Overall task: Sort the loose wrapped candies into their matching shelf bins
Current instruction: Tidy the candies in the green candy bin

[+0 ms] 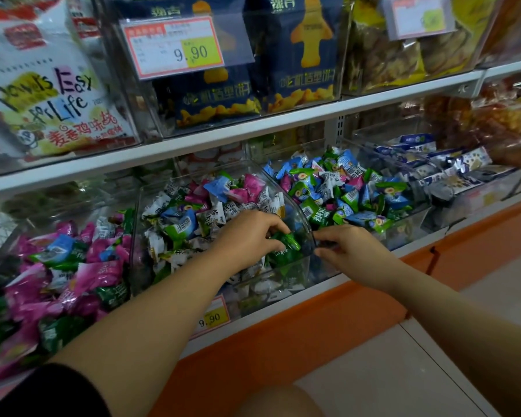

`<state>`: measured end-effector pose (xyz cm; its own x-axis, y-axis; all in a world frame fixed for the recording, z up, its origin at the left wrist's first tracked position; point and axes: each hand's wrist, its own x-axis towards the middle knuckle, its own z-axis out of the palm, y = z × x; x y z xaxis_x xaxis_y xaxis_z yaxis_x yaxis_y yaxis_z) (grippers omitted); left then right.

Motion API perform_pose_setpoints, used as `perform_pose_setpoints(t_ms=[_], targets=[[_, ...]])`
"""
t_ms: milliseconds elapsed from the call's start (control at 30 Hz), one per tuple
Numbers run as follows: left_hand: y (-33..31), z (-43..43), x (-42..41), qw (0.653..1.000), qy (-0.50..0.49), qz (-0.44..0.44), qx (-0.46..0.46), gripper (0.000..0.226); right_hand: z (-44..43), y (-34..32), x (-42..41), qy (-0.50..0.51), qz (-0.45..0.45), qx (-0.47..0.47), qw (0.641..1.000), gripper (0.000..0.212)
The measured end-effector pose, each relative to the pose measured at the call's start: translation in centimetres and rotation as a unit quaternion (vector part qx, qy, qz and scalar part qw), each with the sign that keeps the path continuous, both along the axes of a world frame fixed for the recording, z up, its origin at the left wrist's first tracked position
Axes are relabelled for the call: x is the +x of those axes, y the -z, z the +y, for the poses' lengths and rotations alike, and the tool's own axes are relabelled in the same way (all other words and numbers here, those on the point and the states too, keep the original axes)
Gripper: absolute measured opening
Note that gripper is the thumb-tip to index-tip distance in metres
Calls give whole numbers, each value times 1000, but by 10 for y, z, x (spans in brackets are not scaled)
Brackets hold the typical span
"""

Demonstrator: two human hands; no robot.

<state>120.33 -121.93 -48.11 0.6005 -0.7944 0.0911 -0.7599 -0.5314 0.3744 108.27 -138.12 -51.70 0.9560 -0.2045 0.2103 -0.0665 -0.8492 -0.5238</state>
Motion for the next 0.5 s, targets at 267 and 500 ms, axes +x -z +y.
perform_pose_setpoints(t_ms=[267, 500], targets=[[-23, 50, -6, 949, -101, 58, -294, 19, 27, -22, -6, 49, -137, -32, 989, 31], [-26, 143, -17, 901, -195, 61, -382, 21, 119, -51, 13, -107, -125, -24, 986, 27]])
